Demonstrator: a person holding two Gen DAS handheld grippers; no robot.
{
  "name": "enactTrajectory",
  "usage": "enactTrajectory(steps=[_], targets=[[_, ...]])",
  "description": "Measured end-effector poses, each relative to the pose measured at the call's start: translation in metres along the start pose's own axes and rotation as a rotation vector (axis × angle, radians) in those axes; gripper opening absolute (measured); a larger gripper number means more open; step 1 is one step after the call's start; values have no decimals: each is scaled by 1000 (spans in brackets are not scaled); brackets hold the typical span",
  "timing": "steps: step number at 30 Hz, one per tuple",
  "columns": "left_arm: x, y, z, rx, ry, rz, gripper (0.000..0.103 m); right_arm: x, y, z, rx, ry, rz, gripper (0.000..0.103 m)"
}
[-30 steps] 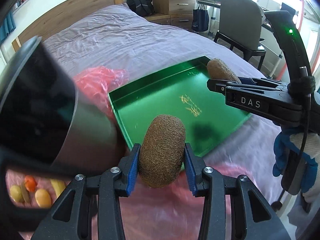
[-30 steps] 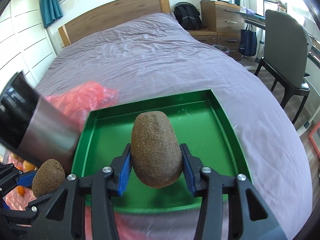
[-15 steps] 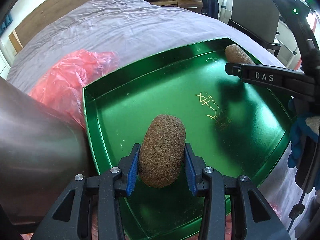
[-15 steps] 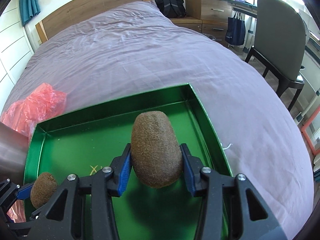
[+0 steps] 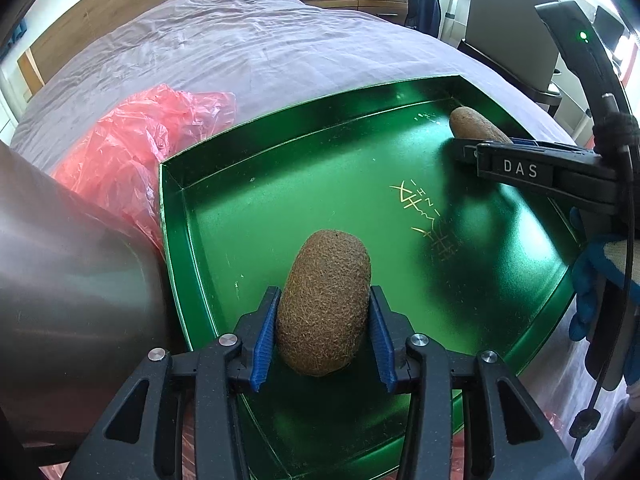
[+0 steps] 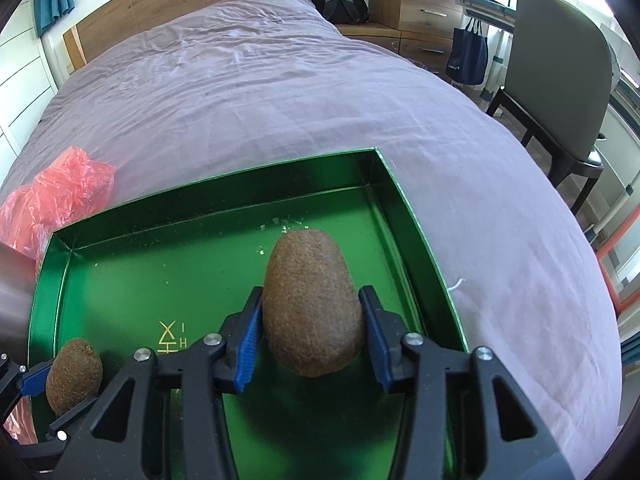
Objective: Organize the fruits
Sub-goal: 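Lower the kiwis into the tray and open both tools, then move both tools back over the remaining fruits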
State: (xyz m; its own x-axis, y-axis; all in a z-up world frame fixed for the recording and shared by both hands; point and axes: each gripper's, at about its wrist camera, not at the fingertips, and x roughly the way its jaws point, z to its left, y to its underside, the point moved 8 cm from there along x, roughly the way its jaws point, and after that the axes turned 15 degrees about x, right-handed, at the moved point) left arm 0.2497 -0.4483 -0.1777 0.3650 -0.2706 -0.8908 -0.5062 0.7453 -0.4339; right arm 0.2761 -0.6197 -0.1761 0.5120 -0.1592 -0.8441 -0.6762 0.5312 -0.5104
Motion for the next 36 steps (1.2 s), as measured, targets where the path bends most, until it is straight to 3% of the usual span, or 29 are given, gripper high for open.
enactTrajectory(steps=[2, 4, 6, 9, 17, 23, 29, 36], targets=[[0, 0, 0, 1, 6, 3, 40, -1, 1, 1, -6, 6, 5, 27], [-3, 0, -1, 0, 1, 0, 44, -4, 1, 1, -11, 20, 0, 48], [-9, 0, -1, 6, -14, -11, 48, -10, 0, 3, -10, 17, -11, 53], [-20, 0, -1, 25, -53, -22, 52, -25, -1, 4, -17, 23, -40, 76], [-61, 9, -14, 61, -65, -74, 56, -73, 5, -2, 8, 18, -81, 79], [-98, 21, -33, 102, -48, -115, 56, -109, 20, -14, 48, 14, -107, 90], [-137, 44, -40, 102, -26, -161, 60, -152, 45, -19, 81, -5, -139, 92], [-175, 90, -37, 81, -29, -178, 62, -205, 82, 1, 59, -58, -171, 92]])
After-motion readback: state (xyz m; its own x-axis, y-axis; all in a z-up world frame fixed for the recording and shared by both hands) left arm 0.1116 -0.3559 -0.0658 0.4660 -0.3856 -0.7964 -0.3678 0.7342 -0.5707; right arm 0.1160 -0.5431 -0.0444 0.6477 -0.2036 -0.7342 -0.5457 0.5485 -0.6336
